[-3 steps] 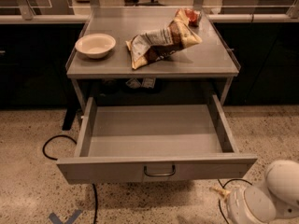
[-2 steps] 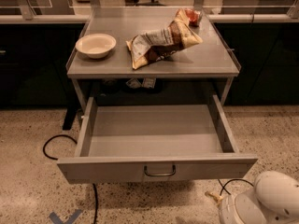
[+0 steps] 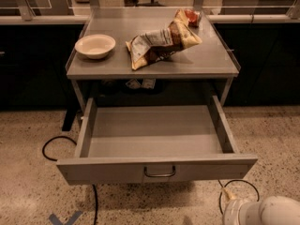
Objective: Close top drawer
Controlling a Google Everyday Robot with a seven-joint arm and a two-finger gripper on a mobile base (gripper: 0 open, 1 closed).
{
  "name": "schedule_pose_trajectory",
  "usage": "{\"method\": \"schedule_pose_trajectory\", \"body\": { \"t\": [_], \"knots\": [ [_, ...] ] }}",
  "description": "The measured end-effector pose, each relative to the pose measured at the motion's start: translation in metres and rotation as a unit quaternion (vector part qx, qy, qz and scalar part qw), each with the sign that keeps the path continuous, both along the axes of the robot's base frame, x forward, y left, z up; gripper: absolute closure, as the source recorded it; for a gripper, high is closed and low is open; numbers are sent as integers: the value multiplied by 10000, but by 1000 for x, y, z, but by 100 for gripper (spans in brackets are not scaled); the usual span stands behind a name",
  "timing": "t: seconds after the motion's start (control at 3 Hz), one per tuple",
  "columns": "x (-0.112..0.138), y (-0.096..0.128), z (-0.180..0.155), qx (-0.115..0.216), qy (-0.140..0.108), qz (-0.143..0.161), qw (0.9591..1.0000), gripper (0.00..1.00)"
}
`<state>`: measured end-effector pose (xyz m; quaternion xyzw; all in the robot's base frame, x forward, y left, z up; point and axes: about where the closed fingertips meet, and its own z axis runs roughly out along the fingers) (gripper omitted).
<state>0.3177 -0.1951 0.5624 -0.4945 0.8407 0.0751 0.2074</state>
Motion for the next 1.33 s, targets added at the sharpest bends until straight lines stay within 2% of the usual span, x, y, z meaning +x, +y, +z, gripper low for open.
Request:
{"method": "schedule_pose_trajectory", "body": {
  "t": [0.33,0.67,1.0,1.33],
  "knots": [
    [18,-14,31,-169,-423,-389,9982,0],
    [42,-17,48,-55,-600,-195,9980,0],
    [57,-12,50,2,-640,176,9978,0],
    [90,5,55,18,-719,551,9959,0]
  ]
}}
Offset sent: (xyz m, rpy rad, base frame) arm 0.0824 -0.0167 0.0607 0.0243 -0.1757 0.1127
